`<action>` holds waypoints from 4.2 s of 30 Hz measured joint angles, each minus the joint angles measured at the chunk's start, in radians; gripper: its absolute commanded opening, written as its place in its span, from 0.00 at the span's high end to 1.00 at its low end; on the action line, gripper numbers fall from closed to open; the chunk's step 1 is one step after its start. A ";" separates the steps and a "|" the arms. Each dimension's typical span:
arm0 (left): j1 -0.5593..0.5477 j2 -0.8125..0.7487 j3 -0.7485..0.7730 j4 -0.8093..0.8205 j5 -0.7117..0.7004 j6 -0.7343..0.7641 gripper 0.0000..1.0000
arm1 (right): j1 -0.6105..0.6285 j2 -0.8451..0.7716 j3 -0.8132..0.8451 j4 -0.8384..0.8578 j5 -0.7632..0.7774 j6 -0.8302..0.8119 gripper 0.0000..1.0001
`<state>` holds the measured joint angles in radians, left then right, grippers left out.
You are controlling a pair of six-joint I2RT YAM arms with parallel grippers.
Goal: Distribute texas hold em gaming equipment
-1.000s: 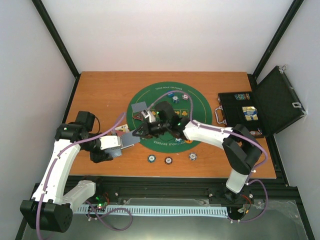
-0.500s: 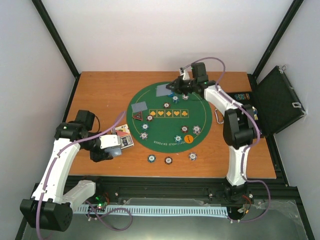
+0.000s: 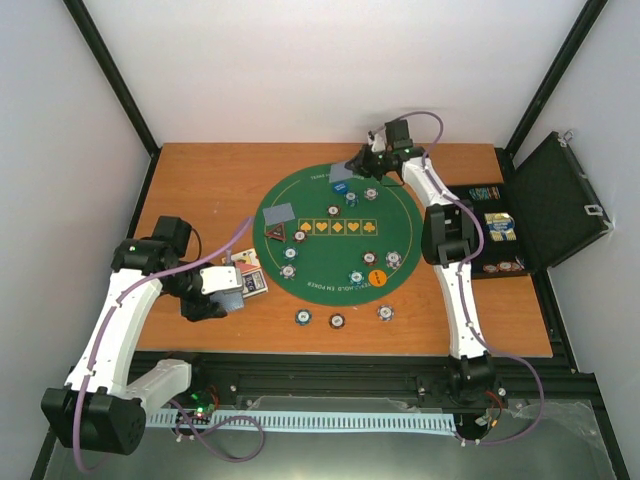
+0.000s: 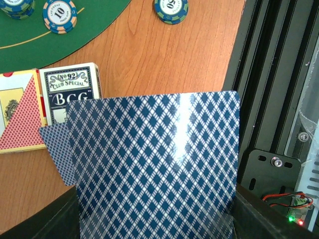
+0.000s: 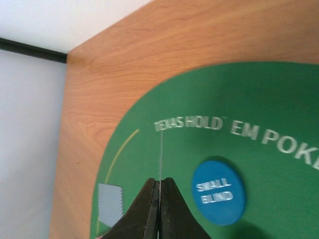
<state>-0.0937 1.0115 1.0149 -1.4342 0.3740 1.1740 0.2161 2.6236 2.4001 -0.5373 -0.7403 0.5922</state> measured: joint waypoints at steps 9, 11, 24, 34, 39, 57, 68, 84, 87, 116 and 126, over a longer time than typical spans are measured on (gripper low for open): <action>0.000 0.002 0.009 -0.004 0.000 0.000 0.99 | -0.008 0.085 0.009 -0.026 0.039 0.013 0.70; 0.000 0.002 0.009 -0.004 0.000 0.000 0.99 | -0.008 0.085 0.012 -0.031 0.053 0.009 0.64; 0.000 0.001 0.009 -0.003 -0.003 -0.005 0.99 | -0.057 -0.067 -0.022 -0.134 0.156 -0.058 0.39; 0.000 0.010 0.009 -0.002 -0.003 -0.019 0.99 | 0.058 -0.655 -0.703 0.068 0.125 -0.039 0.12; 0.000 0.014 0.009 -0.002 -0.003 -0.019 0.99 | 0.277 -0.887 -1.078 0.231 0.091 0.046 0.07; 0.000 0.023 0.010 -0.002 -0.003 -0.021 0.99 | 0.774 -0.984 -1.396 0.754 0.071 0.400 0.12; 0.000 0.004 0.021 -0.003 -0.003 -0.019 0.99 | 0.824 -0.814 -1.287 0.819 0.058 0.455 0.12; 0.000 -0.002 0.021 -0.003 -0.011 -0.019 0.99 | 0.845 -0.684 -1.191 0.917 0.016 0.540 0.26; 0.000 -0.002 0.021 -0.003 -0.012 -0.019 0.99 | 0.843 -0.684 -1.191 0.923 0.014 0.541 0.30; -0.002 -0.002 0.023 -0.003 -0.013 -0.018 0.99 | 0.807 -0.837 -1.276 0.822 0.058 0.459 0.72; -0.002 -0.004 0.023 -0.005 -0.028 -0.018 0.99 | 0.785 -0.867 -1.277 0.742 0.079 0.417 0.86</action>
<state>-0.0956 1.0073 1.0374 -1.4391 0.3458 1.1561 1.0012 1.7569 1.1229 0.2043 -0.6613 1.0092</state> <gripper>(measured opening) 0.638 0.195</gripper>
